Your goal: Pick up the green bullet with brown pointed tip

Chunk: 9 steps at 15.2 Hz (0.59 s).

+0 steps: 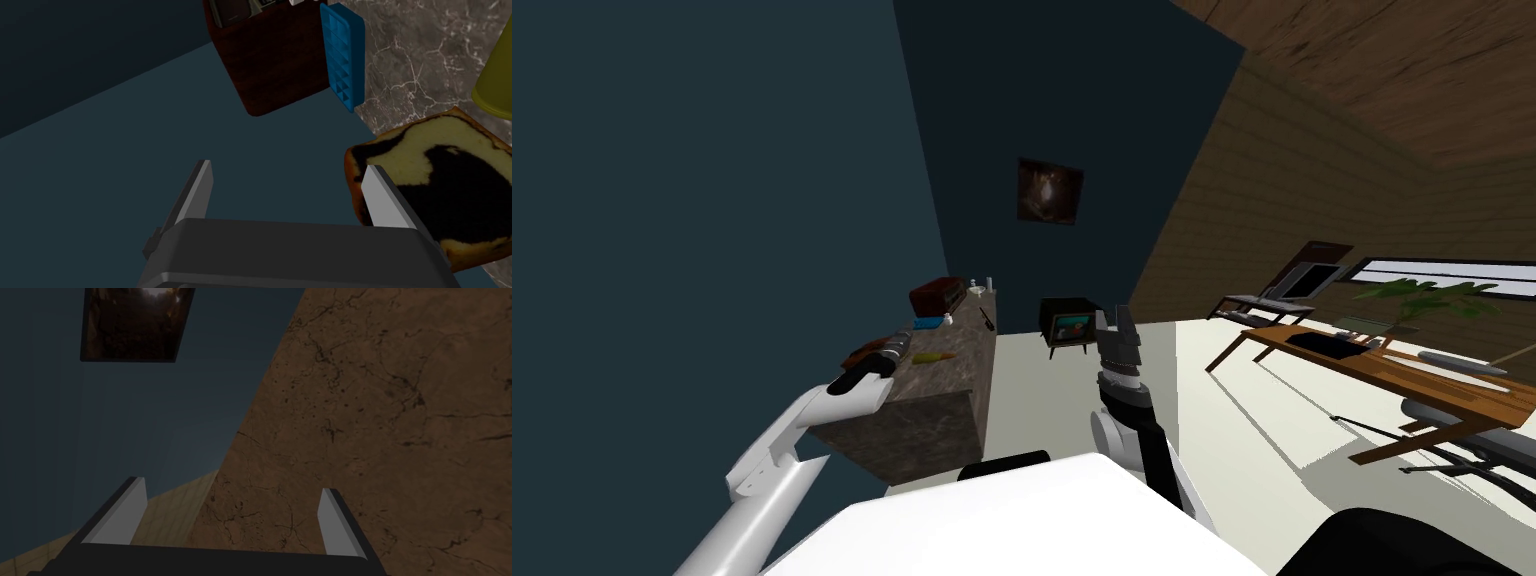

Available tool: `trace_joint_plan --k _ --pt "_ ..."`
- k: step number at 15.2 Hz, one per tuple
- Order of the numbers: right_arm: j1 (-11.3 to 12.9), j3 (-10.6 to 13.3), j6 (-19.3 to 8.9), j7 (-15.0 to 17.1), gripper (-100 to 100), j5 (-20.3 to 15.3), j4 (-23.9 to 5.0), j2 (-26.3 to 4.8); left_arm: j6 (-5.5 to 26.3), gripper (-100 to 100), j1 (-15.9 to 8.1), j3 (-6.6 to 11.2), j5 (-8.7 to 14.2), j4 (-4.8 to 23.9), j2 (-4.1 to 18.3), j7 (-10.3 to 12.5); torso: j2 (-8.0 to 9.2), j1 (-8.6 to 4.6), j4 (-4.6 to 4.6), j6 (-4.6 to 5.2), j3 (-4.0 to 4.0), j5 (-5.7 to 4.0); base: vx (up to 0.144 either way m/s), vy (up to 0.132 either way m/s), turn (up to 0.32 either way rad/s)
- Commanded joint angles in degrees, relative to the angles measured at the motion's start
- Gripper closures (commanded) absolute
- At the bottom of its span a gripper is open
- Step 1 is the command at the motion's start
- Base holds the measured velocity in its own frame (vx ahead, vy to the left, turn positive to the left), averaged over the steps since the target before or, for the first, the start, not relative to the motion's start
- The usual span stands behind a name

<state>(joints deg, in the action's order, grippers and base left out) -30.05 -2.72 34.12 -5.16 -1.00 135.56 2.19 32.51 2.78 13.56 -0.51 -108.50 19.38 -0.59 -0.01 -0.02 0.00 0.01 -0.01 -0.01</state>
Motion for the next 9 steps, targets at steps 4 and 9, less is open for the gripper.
trace_joint_plan --k 4,9 --pt "0.0 0.0 0.0 0.0 0 0.0 0.0 0.0 5.9 -100 -2.55 1.11 0.07 2.25 -0.12 -0.33 0.01 0.01 0.0 -0.03 0.01 0.0 0.0 -0.003 -0.033" --pt "0.0 0.0 0.0 0.0 0 0.0 0.0 0.0 11.15 -100 -4.11 1.76 0.18 3.54 -0.17 -0.5 -0.01 0.0 0.0 -0.01 0.0 0.0 0.0 -0.004 -0.044"
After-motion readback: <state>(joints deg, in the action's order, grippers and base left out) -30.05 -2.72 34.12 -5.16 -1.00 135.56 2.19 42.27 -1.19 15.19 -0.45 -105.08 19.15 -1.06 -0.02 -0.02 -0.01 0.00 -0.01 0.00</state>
